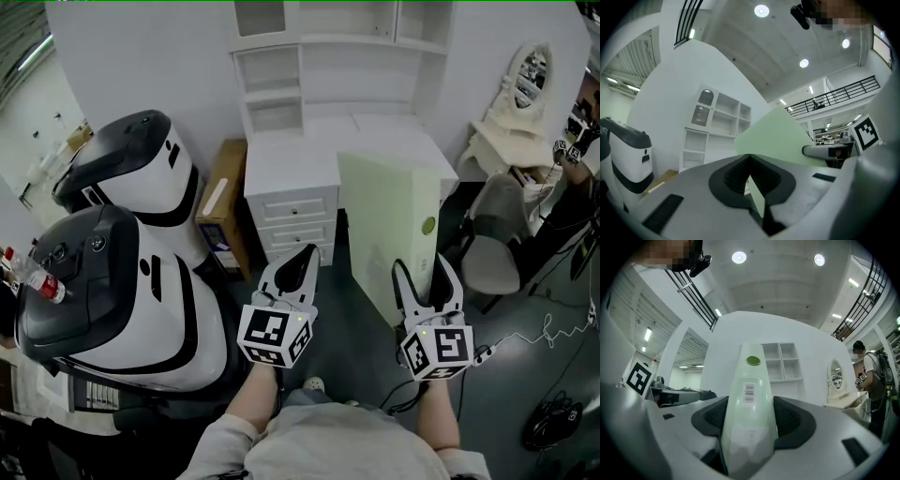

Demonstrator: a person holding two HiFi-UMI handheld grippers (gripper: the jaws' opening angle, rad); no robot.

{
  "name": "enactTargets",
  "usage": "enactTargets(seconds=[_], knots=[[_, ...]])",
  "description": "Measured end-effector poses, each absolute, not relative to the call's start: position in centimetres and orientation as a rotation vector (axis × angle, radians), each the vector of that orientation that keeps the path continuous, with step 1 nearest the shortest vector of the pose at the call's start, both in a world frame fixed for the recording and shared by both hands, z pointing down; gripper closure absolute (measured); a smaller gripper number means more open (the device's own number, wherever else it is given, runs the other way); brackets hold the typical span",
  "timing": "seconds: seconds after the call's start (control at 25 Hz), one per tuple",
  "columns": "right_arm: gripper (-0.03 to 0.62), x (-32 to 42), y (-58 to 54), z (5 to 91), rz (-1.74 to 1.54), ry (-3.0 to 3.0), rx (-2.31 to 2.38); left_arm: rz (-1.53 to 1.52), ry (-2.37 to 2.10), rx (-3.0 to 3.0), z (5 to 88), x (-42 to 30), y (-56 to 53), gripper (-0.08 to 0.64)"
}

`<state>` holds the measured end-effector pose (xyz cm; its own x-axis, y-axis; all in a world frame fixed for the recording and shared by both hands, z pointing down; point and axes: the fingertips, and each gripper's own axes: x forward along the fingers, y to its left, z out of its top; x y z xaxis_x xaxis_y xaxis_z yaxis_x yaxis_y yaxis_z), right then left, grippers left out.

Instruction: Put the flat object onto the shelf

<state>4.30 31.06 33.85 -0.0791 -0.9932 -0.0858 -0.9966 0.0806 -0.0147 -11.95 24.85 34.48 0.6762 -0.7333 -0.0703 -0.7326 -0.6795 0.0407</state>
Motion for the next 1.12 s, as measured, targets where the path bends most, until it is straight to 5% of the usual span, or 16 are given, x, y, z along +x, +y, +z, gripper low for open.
enactTargets(seconds=[1.12], knots=[[0.302, 4.1, 23.1, 35.1, -0.025, 2.151, -2.119, -0.144, -1.117, 2.908, 35.4, -12.3, 15.2, 0.546]])
